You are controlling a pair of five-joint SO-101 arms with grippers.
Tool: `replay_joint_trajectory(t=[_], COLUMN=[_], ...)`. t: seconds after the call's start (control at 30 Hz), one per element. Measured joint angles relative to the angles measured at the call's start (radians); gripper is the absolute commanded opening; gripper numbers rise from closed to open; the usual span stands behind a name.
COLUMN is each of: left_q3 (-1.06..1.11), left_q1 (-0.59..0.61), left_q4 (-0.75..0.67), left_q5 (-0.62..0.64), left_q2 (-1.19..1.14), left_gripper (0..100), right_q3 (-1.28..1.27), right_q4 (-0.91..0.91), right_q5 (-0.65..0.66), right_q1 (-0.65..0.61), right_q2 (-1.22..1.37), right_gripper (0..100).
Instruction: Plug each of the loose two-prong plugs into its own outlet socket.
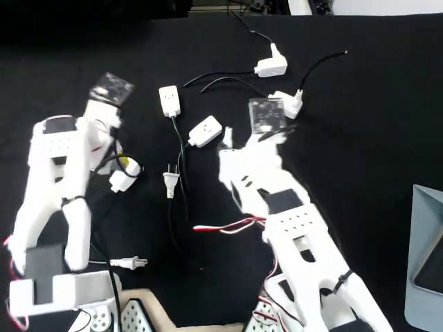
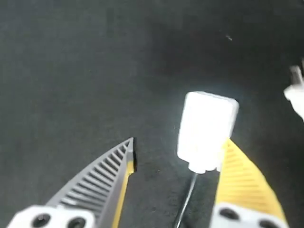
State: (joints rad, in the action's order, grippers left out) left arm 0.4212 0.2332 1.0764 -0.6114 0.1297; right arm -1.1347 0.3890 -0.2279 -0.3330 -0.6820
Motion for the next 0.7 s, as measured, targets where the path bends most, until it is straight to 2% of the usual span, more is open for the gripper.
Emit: replay_joint_trajectory(t=[0.1,0.23,0.47,0.7], left_q3=[0.031,0.109,0.216,0.315], left_q1=[0.023,0.028,0.025,-0.087], left_q4=[-0.006,-0.006,-0.006,-0.005], left_q5=[0.055,0.112,0.273,0.37], left_q2=[0.071,0.172,0.385,0.609], left_gripper=[28,28,28,28], right_q3=[0.0,0.029,0.051,0.051], right_q4=[0.021,0.152,0.307,0.322], right_q5=[0.038,0.058,0.064,0.118], right_q1=[-0.037,-0.106,-0.31,-0.422], right_q2=[-0.012,-0.083,-0.233,-0.216], right_gripper=[1.1,1.1,1.1,1.1])
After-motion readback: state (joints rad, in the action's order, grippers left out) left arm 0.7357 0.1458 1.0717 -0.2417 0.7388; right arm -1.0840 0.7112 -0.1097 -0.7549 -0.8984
